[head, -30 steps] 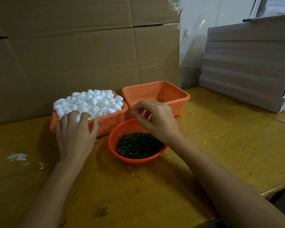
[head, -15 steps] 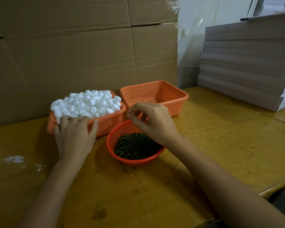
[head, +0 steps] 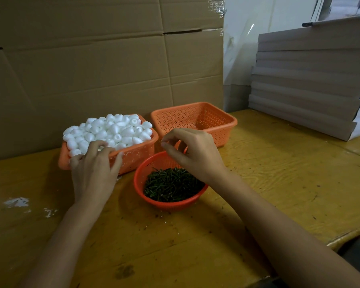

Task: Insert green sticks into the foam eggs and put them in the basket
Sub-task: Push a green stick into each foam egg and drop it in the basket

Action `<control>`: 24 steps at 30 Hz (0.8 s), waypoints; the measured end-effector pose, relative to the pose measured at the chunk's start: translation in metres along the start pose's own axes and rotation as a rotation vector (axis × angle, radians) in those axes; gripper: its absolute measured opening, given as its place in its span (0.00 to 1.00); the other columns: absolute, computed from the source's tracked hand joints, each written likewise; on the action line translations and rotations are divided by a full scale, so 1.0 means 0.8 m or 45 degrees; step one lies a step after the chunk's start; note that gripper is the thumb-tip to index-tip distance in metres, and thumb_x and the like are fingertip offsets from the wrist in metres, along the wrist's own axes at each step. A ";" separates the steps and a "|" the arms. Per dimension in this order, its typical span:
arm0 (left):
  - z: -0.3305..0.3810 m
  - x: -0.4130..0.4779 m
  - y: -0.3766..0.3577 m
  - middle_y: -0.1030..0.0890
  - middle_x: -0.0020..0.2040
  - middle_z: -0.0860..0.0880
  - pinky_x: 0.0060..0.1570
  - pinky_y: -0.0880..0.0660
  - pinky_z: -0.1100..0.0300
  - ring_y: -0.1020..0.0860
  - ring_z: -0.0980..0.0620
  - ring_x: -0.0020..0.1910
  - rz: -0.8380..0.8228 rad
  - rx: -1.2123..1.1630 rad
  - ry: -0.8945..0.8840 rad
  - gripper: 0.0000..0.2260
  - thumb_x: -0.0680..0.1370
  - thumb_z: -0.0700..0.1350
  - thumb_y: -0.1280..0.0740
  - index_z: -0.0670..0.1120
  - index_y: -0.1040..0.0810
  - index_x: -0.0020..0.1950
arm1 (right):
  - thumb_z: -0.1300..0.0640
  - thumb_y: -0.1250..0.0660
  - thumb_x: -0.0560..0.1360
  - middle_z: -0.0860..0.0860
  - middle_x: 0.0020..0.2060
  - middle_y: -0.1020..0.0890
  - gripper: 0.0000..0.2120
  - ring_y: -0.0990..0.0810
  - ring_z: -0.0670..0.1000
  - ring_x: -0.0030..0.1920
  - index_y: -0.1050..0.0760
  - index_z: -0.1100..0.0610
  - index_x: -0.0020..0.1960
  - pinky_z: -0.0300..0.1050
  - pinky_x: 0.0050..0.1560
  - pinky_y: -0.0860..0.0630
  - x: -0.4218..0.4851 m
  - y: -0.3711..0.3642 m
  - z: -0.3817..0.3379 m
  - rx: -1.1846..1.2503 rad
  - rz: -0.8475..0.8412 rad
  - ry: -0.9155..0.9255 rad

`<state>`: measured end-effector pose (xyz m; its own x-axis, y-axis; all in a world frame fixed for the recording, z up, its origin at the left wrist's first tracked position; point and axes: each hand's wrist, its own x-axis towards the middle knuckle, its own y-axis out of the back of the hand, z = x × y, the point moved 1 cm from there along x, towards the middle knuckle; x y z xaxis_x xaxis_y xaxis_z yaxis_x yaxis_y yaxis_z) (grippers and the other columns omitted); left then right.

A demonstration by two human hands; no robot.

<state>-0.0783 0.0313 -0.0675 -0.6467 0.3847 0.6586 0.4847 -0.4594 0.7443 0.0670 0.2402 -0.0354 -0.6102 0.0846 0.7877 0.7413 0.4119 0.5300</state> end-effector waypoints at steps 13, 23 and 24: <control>-0.001 -0.001 0.005 0.15 0.59 0.40 0.59 0.35 0.67 0.17 0.40 0.57 0.584 -0.335 -0.173 0.04 0.80 0.35 0.26 0.37 0.14 0.54 | 0.50 0.30 0.81 0.43 0.45 0.15 0.06 0.18 0.44 0.44 0.16 0.51 0.51 0.51 0.46 0.21 0.004 -0.004 0.007 -0.064 -0.317 0.004; 0.023 -0.009 0.005 0.16 0.60 0.41 0.64 0.26 0.59 0.17 0.43 0.60 0.418 -0.359 -0.486 0.15 0.79 0.33 0.28 0.38 0.18 0.66 | 0.46 0.25 0.77 0.42 0.55 0.14 0.10 0.18 0.46 0.57 0.14 0.46 0.56 0.51 0.60 0.22 -0.007 -0.017 0.012 -0.130 -0.966 -0.069; 0.024 -0.009 0.004 0.16 0.60 0.41 0.64 0.26 0.60 0.17 0.44 0.60 0.406 -0.361 -0.507 0.16 0.79 0.32 0.28 0.38 0.18 0.66 | 0.47 0.25 0.76 0.42 0.55 0.14 0.09 0.18 0.46 0.57 0.13 0.46 0.56 0.51 0.61 0.22 -0.006 -0.016 0.011 -0.122 -0.968 -0.073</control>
<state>-0.0606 0.0425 -0.0681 -0.1969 0.4380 0.8771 0.4069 -0.7774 0.4796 0.0579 0.2427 -0.0492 -0.9733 -0.1429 0.1798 0.1314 0.2955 0.9463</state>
